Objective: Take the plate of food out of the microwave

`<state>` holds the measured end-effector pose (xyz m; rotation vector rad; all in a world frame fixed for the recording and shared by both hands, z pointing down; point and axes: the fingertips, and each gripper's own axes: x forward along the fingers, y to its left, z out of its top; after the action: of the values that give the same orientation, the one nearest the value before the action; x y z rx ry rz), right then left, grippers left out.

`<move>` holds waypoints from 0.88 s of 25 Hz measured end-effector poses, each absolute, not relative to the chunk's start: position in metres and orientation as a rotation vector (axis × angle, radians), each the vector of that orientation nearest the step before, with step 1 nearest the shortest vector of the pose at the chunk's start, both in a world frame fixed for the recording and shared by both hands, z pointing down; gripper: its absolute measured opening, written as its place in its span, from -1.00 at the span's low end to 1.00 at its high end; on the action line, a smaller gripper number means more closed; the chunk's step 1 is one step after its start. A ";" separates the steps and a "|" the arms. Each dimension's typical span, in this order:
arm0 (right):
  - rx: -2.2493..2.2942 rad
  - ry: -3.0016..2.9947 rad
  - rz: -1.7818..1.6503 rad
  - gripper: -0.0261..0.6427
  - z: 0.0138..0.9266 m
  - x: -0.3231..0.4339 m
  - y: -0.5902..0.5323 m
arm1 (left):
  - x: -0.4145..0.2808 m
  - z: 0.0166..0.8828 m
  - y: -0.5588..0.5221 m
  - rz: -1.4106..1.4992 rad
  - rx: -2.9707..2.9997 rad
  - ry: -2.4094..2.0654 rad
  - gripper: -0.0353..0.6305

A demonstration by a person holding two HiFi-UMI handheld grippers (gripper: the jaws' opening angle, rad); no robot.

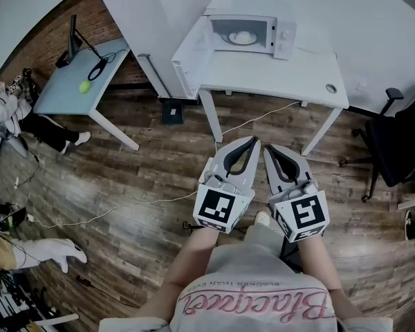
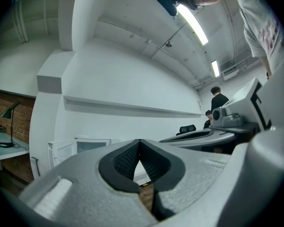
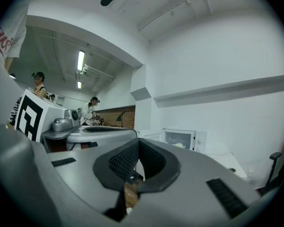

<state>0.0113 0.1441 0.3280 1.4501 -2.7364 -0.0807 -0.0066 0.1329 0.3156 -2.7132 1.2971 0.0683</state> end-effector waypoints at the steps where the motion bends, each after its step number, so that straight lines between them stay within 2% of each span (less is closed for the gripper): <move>1: 1.446 -2.740 -0.078 -0.89 0.327 0.015 0.137 | -0.003 0.315 0.126 0.068 -2.714 1.298 -0.89; 22: 1.281 -2.825 -0.075 -0.89 0.325 0.076 0.030 | 0.064 0.313 0.016 0.080 -2.660 1.411 -0.88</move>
<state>0.0759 0.0304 0.3248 1.2806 -2.8249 -0.0746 0.0637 0.0156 0.3130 -2.6604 1.4115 0.0802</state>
